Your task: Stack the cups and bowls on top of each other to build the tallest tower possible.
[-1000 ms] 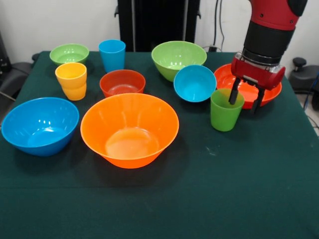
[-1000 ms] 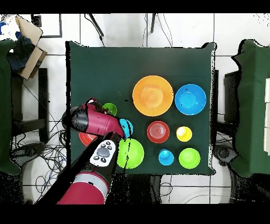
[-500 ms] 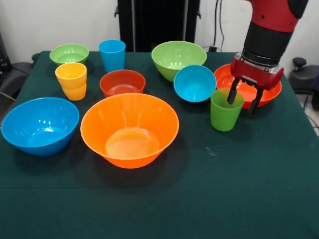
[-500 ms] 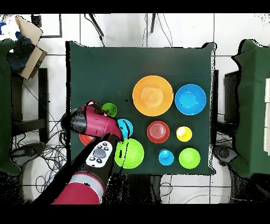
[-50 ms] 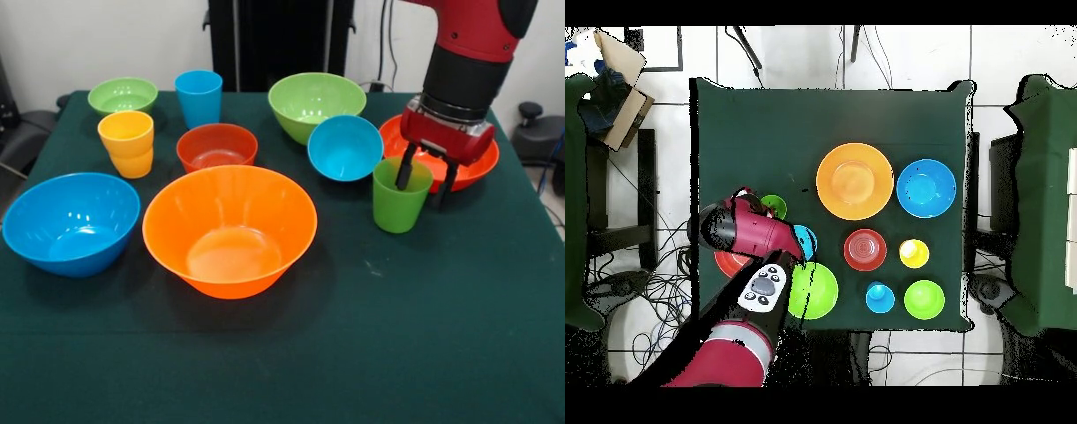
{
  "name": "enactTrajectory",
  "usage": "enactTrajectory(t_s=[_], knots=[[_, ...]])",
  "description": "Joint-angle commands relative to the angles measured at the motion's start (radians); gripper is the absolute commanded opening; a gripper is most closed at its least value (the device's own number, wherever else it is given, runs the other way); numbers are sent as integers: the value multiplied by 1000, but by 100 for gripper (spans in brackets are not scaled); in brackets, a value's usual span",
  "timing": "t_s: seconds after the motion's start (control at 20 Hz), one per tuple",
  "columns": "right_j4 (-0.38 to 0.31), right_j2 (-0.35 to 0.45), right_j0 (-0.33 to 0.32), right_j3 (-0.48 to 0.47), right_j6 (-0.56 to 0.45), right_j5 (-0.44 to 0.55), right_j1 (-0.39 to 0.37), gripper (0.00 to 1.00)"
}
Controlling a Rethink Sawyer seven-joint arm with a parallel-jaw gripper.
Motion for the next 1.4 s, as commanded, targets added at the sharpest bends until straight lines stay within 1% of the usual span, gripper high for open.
enactTrajectory(t_s=[0.05, 0.4, 0.45, 0.6, 0.75, 0.9, 1.0, 1.05, 1.1, 1.15, 1.2, 1.25, 1.3, 1.35, 1.4], knots=[[-27, 179, -60, 62, 143, -89, 20, 100], [-36, 205, -80, 75, 141, -109, 16, 100], [-40, 219, -91, 82, 143, -122, 12, 0], [-38, 248, -112, 98, 154, -135, 3, 0], [-5, 231, -96, 104, 159, -53, -22, 0], [-5, 209, -89, 118, 143, 12, -71, 0], [-9, 173, -71, 121, 132, 88, -117, 0], [-16, 137, -55, 116, 126, 151, -145, 0], [-21, 127, -51, 118, 124, 182, -164, 0], [-32, 112, -50, 118, 117, 238, -197, 0], [-36, 109, -49, 121, 114, 257, -212, 0], [-45, 100, -48, 117, 108, 301, -236, 0], [-48, 93, -47, 114, 106, 316, -244, 0], [-59, 74, -38, 105, 104, 351, -260, 0], [-64, 67, -37, 102, 100, 360, -267, 0]])
